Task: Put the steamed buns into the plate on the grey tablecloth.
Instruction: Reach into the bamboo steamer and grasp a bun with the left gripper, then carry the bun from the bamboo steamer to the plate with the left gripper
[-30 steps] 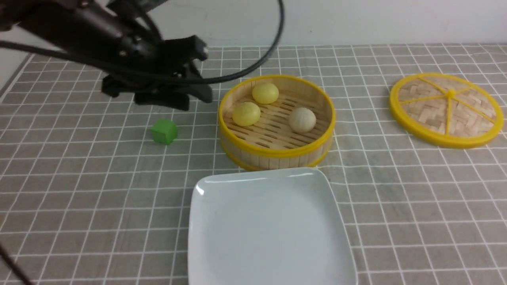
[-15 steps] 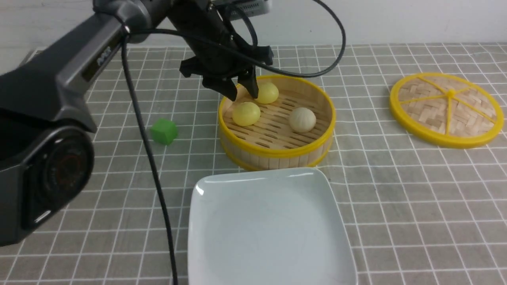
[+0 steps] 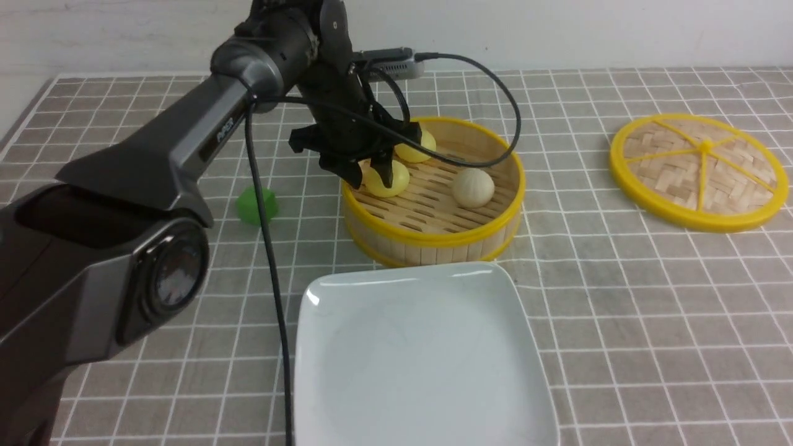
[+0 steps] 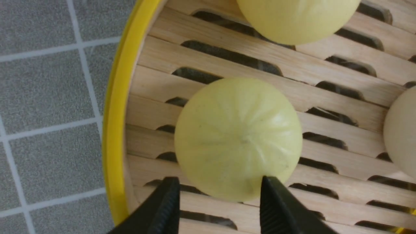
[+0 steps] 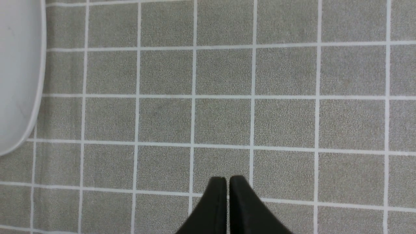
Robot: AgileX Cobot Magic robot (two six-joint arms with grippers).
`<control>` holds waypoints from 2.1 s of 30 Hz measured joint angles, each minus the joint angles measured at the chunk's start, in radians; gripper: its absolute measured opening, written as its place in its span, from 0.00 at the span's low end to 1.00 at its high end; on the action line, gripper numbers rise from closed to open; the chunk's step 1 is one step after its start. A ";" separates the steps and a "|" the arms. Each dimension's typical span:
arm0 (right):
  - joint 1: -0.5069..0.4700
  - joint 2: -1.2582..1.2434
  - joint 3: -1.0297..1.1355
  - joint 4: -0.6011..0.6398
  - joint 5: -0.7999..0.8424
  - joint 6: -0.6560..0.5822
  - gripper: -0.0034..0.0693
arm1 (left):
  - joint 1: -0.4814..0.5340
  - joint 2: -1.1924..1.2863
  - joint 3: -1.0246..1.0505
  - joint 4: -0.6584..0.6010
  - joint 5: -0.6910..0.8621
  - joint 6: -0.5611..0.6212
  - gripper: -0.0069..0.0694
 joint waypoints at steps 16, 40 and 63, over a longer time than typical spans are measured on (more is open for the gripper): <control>0.000 0.000 0.000 0.009 -0.001 0.000 0.12 | 0.000 0.047 -0.097 -0.014 0.018 -0.042 0.56; 0.000 0.000 0.000 0.016 0.003 0.000 0.17 | -0.002 -0.313 -0.059 -0.056 0.033 -0.028 0.12; 0.000 0.000 0.000 0.041 0.003 0.000 0.21 | -0.190 -0.809 1.309 0.043 -0.485 -0.065 0.14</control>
